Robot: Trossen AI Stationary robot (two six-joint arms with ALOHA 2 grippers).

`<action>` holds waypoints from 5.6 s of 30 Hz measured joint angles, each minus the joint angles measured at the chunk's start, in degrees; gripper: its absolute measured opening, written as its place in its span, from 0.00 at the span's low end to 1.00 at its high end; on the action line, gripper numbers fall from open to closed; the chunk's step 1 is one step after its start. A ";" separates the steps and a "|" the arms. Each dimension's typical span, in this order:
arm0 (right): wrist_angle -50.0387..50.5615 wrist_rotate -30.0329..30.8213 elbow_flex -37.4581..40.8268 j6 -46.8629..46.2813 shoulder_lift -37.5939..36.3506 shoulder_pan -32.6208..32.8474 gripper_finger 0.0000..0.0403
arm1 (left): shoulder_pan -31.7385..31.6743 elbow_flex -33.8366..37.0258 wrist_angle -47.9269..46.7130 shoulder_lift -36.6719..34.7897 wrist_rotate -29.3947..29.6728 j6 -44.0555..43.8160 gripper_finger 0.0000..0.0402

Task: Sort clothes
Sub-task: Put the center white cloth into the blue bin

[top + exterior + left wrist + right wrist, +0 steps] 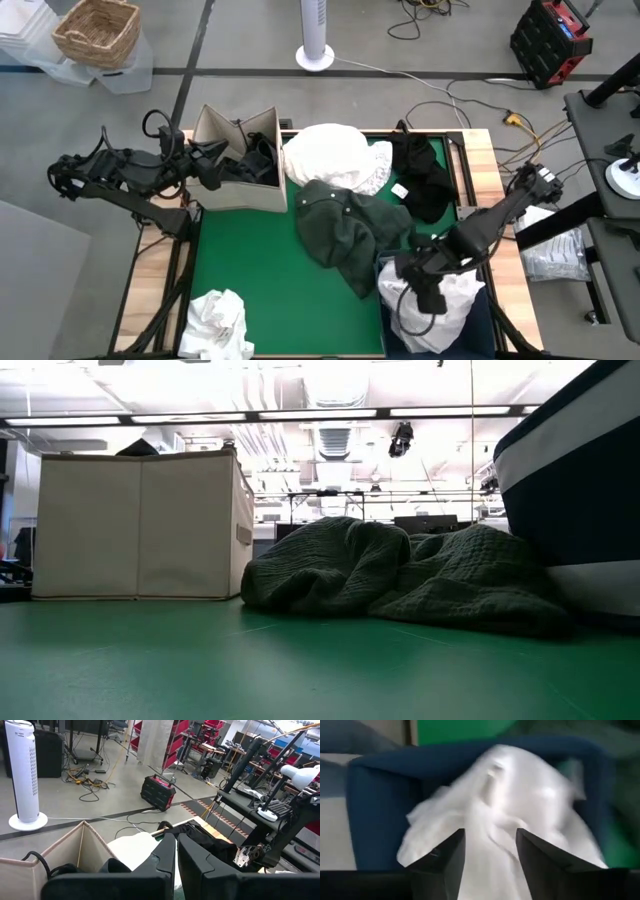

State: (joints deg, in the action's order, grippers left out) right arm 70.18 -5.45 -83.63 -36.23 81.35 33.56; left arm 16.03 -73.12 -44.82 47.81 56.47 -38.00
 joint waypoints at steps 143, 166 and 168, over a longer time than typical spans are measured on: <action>-12.26 14.37 37.62 -25.63 -9.12 11.96 0.03 | -0.02 0.07 -0.22 3.54 0.63 1.95 0.00; 0.14 12.20 30.30 -19.39 -11.43 12.20 0.03 | -0.02 0.09 -0.22 3.54 0.63 2.49 0.00; 3.53 11.37 27.11 -19.43 -11.59 12.22 0.03 | -0.01 0.09 -0.22 3.54 0.63 2.49 0.00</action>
State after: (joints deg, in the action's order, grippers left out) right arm 73.71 5.92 -56.52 -55.66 69.76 45.78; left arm 16.02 -73.03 -45.04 51.35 57.10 -35.51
